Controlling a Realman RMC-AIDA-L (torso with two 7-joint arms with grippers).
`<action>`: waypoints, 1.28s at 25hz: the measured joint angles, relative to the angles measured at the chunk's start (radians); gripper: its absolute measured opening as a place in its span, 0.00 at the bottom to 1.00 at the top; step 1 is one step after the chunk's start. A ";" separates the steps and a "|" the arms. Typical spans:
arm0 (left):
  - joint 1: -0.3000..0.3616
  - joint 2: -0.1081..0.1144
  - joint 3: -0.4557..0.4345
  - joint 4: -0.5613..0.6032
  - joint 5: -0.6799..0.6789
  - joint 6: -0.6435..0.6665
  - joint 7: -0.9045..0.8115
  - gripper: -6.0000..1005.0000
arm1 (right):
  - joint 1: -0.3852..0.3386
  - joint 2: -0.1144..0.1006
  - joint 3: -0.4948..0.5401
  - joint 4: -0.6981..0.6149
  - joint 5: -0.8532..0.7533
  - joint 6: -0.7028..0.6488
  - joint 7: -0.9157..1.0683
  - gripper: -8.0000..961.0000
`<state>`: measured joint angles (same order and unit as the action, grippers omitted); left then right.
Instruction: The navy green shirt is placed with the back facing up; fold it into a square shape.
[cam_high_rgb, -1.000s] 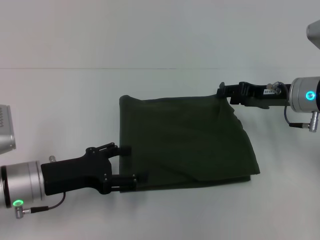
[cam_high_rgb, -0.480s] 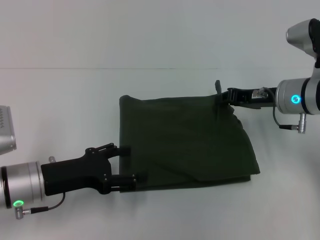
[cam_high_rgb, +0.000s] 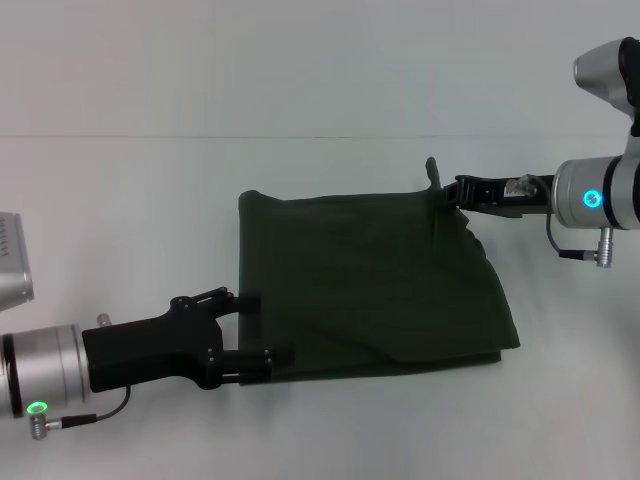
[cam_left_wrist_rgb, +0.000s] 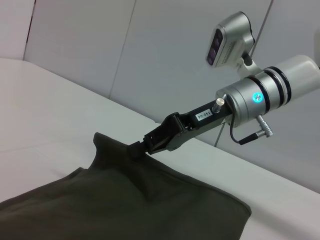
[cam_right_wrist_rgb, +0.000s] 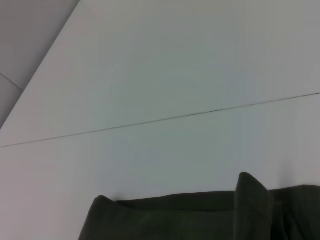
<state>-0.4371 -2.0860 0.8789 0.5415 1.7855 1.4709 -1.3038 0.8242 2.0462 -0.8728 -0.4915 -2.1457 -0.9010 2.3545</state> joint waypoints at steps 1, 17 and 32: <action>0.000 0.000 0.000 0.000 0.000 0.000 0.000 0.93 | -0.002 0.000 0.003 -0.002 0.004 -0.001 -0.003 0.07; 0.000 -0.008 -0.006 0.000 0.000 -0.001 -0.001 0.93 | -0.115 -0.003 0.011 -0.035 0.257 -0.025 -0.140 0.04; 0.001 -0.010 -0.002 0.000 0.000 0.004 -0.006 0.93 | -0.118 0.020 0.016 0.012 0.259 0.126 -0.156 0.04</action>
<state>-0.4361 -2.0964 0.8774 0.5411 1.7855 1.4749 -1.3099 0.7061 2.0657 -0.8568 -0.4792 -1.8871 -0.7753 2.1986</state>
